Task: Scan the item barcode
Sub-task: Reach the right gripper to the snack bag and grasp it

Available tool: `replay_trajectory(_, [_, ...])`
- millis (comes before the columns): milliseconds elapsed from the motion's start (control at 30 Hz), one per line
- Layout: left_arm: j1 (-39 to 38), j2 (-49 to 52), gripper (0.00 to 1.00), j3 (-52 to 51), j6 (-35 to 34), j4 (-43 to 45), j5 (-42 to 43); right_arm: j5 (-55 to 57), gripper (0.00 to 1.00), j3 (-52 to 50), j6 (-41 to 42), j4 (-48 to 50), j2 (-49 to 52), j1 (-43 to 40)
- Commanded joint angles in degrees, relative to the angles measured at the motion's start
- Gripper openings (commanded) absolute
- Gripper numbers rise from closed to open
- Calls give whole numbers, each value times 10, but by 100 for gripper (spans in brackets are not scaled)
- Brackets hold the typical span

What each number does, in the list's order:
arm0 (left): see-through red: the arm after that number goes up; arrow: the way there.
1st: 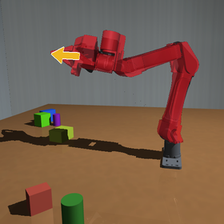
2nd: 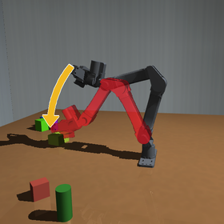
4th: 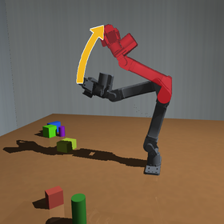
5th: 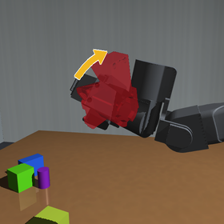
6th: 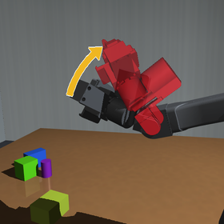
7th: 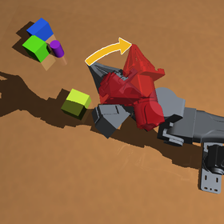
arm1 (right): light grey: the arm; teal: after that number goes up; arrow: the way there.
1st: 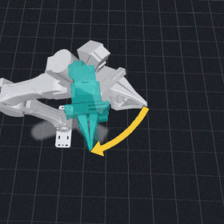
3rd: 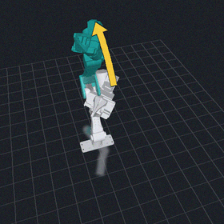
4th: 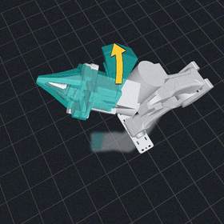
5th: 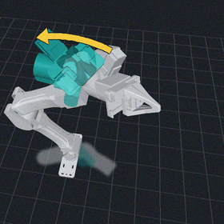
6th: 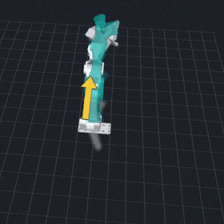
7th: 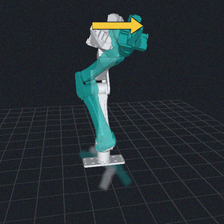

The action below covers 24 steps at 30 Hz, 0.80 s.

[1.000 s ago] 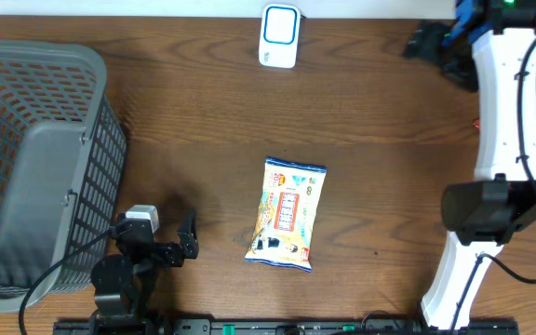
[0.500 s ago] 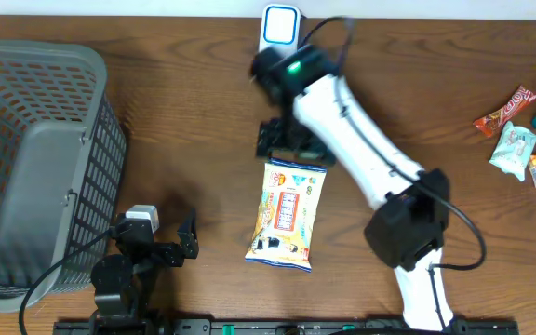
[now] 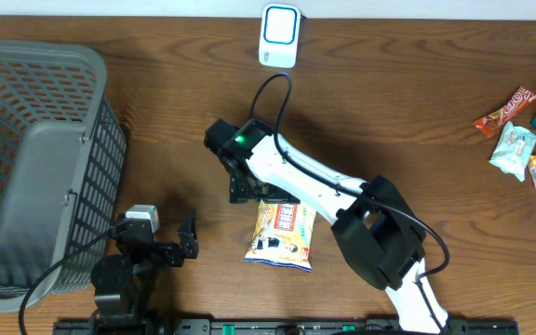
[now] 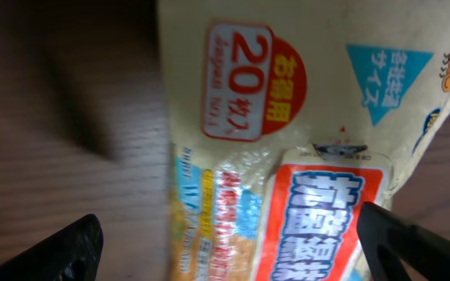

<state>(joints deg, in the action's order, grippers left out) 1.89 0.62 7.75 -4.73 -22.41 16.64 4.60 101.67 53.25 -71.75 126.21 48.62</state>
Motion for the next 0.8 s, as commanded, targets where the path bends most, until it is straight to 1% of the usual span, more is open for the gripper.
replay_trajectory(0, [3, -3, 100, -9, -5, -10, 7, 13, 95, -54, -23, 5, 5, 2])
replay_trajectory(67, [3, -3, 100, -9, -5, -10, 7, 13, 89, -88, -21, 9, 5, 1])
replay_trajectory(100, [3, -3, 100, -9, -5, -10, 7, 13, 79, -102, -21, 9, 5, 1])
replay_trajectory(133, [3, -3, 100, -9, -5, -10, 7, 18, 60, -123, -25, 14, 5, 1])
replay_trajectory(167, [3, -3, 100, -9, -5, -10, 7, 24, 54, -136, -33, 19, 5, 1])
replay_trajectory(200, [3, -3, 100, -9, -5, -10, 7, 30, 42, -151, -47, 24, 5, 1])
replay_trajectory(233, [3, -3, 100, -9, -5, -10, 7, 28, 19, -164, -57, 32, 5, 1])
replay_trajectory(267, [3, -3, 100, -9, -5, -10, 7, 24, 1, -172, -57, 36, 5, 0])
replay_trajectory(367, [3, -3, 100, -9, -5, -10, 7, 29, 1, -170, -68, 45, 2, -6])
replay_trajectory(433, [3, -3, 100, -9, -5, -10, 7, 31, 1, -141, -96, 42, -8, -24])
replay_trajectory(533, [3, -3, 100, -9, -5, -10, 7, -45, 1, -80, -191, 45, -43, -66])
replay_trajectory(567, [3, -3, 100, -9, -5, -10, 7, -137, 1, -61, -282, 65, -66, -91])
replay_trajectory(600, [3, -3, 100, -9, -5, -10, 7, -195, 1, -56, -325, 75, -77, -104])
replay_trajectory(633, [3, -3, 100, -9, -5, -10, 7, -375, 1, -55, -439, 92, -102, -142])
replay_trajectory(700, [3, -3, 100, -9, -5, -10, 7, -547, 1, -55, -566, 81, -109, -179])
replay_trajectory(767, [3, -3, 100, -9, -5, -10, 7, -661, 1, -59, -662, 64, -107, -209])
